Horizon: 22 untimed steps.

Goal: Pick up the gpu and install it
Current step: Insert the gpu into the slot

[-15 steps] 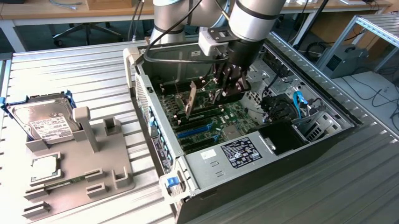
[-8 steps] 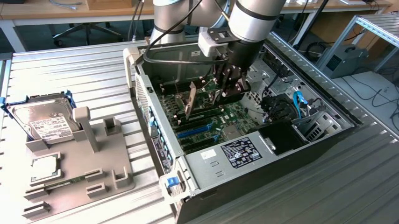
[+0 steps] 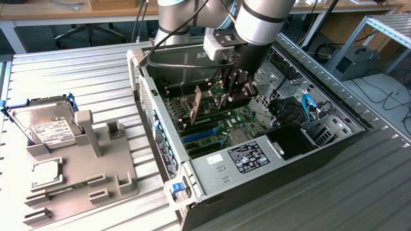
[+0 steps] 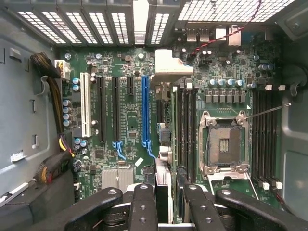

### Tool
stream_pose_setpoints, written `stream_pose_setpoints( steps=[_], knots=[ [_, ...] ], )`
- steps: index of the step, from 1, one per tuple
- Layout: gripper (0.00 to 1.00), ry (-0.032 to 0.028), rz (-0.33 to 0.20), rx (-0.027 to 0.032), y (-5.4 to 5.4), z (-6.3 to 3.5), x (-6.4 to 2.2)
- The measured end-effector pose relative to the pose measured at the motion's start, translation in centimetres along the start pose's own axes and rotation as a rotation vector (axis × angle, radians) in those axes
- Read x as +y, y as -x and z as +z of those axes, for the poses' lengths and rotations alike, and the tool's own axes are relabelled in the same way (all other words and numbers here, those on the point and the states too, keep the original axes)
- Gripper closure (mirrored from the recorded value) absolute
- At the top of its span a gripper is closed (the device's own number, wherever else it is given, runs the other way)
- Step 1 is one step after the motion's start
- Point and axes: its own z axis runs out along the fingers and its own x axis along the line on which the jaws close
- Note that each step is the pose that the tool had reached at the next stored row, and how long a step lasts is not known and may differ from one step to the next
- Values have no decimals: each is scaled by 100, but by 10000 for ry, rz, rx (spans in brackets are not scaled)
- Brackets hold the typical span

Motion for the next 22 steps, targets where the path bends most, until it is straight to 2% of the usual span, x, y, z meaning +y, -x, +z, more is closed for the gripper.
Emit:
stream_pose_setpoints(
  steps=[17,22],
  knots=[
    [73,1,-9,0,-56,21,48],
    [73,1,-9,2,-62,31,95]
  ],
)
